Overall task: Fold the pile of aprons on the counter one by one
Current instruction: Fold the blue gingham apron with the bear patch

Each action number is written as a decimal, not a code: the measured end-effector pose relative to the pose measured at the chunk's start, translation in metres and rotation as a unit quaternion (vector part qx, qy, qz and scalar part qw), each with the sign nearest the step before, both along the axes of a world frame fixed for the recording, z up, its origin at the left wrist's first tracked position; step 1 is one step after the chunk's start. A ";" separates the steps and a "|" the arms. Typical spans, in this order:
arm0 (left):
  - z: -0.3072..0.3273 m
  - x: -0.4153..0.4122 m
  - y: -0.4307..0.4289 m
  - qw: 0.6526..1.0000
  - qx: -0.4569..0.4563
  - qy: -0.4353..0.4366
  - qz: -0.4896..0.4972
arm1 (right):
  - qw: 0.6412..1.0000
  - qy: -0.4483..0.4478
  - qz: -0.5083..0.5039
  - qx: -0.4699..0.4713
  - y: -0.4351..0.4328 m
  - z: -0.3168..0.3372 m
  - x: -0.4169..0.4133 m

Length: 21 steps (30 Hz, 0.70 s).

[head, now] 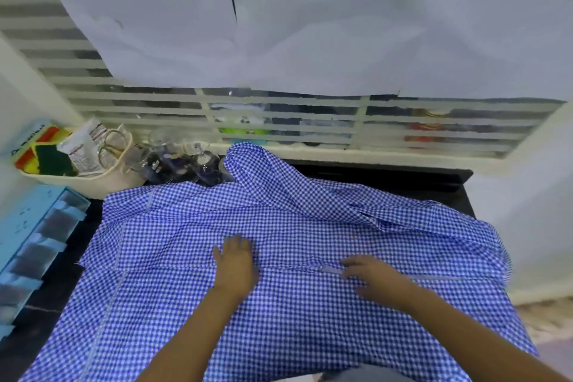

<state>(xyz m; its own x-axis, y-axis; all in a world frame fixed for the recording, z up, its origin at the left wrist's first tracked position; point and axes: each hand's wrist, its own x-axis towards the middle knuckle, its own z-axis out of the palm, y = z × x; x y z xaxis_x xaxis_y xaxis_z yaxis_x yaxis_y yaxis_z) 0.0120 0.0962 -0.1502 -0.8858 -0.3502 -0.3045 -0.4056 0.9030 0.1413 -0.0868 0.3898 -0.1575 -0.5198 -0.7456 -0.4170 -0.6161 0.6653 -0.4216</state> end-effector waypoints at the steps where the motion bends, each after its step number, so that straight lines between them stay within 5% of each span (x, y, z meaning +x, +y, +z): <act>1: 0.002 -0.005 0.016 0.998 0.048 0.030 -0.035 | 0.999 -0.006 -0.027 -0.022 0.002 0.002 -0.001; 3: 0.004 -0.015 0.048 0.988 0.119 0.015 -0.092 | 0.989 0.010 -0.122 -0.086 0.005 0.009 -0.006; 7: -0.018 -0.018 0.074 0.976 0.110 -0.140 -0.124 | 0.950 0.025 -0.261 -0.169 -0.006 0.026 -0.032; 21: -0.028 -0.016 0.068 0.967 0.113 -0.166 -0.155 | 0.946 0.051 -0.258 -0.189 -0.072 0.046 -0.084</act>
<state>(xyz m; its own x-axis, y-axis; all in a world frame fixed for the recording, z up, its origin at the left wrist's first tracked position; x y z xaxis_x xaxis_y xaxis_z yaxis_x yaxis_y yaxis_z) -0.0044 0.1646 -0.1780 -0.7779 0.0251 -0.6279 -0.1775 0.9497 0.2579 -0.1711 0.3175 -0.1119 -0.8781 -0.4678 -0.1003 -0.3006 0.7026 -0.6449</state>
